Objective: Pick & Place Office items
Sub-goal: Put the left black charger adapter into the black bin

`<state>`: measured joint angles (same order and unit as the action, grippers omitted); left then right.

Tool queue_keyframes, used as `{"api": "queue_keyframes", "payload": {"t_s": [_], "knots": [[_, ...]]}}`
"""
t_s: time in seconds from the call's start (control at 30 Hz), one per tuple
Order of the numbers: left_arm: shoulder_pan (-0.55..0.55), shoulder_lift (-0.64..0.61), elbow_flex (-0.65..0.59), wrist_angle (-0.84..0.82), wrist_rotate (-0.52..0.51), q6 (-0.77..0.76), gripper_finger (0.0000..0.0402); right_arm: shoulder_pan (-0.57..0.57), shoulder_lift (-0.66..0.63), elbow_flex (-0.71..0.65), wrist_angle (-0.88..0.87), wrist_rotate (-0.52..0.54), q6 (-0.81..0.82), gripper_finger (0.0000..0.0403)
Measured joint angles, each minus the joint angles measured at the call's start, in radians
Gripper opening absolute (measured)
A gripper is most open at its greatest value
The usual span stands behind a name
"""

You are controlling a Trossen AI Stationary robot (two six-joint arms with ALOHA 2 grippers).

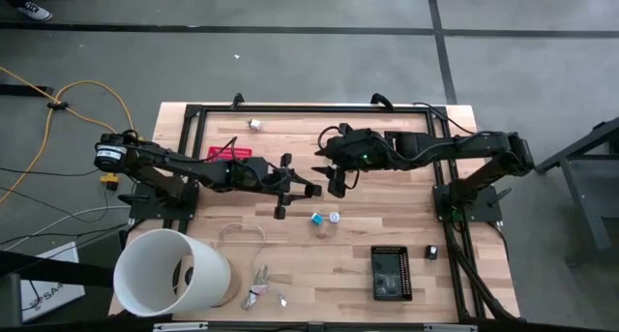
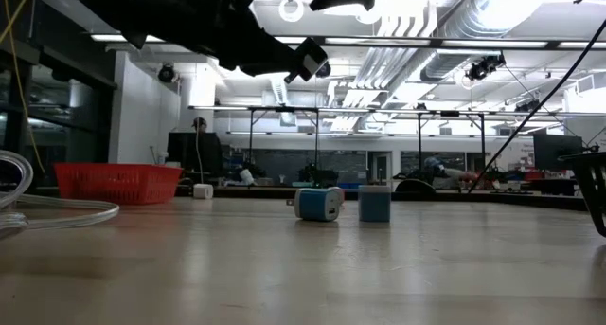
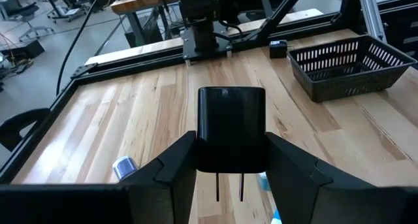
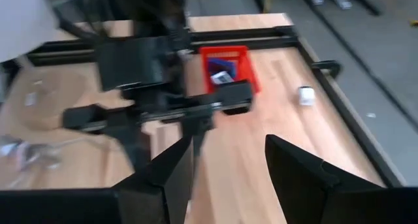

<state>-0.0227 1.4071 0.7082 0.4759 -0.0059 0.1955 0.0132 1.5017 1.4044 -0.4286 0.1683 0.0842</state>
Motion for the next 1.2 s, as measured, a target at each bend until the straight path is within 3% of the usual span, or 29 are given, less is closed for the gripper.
{"api": "queue_keyframes", "payload": {"t_s": [0.27, 0.47, 0.83, 1.2], "knots": [[0.000, 0.000, 0.000, 0.000, 0.000, 0.000, 0.0151, 0.000, 0.000, 0.000, 0.004, -0.207, -0.008, 0.0178], [0.000, 0.000, 0.000, 0.000, 0.000, 0.000, 0.0152, 0.018, 0.000, 0.000, -0.090, -0.268, -0.059, 0.0178], [0.000, 0.001, 0.000, -0.001, 0.000, 0.000, 0.0152, 0.074, 0.038, 0.000, -0.166, -0.038, -0.101, 0.0178], [0.000, 0.001, 0.000, -0.004, 0.000, 0.000, 0.0152, 0.114, 0.110, 0.004, -0.204, 0.036, -0.107, 0.0178]]}}
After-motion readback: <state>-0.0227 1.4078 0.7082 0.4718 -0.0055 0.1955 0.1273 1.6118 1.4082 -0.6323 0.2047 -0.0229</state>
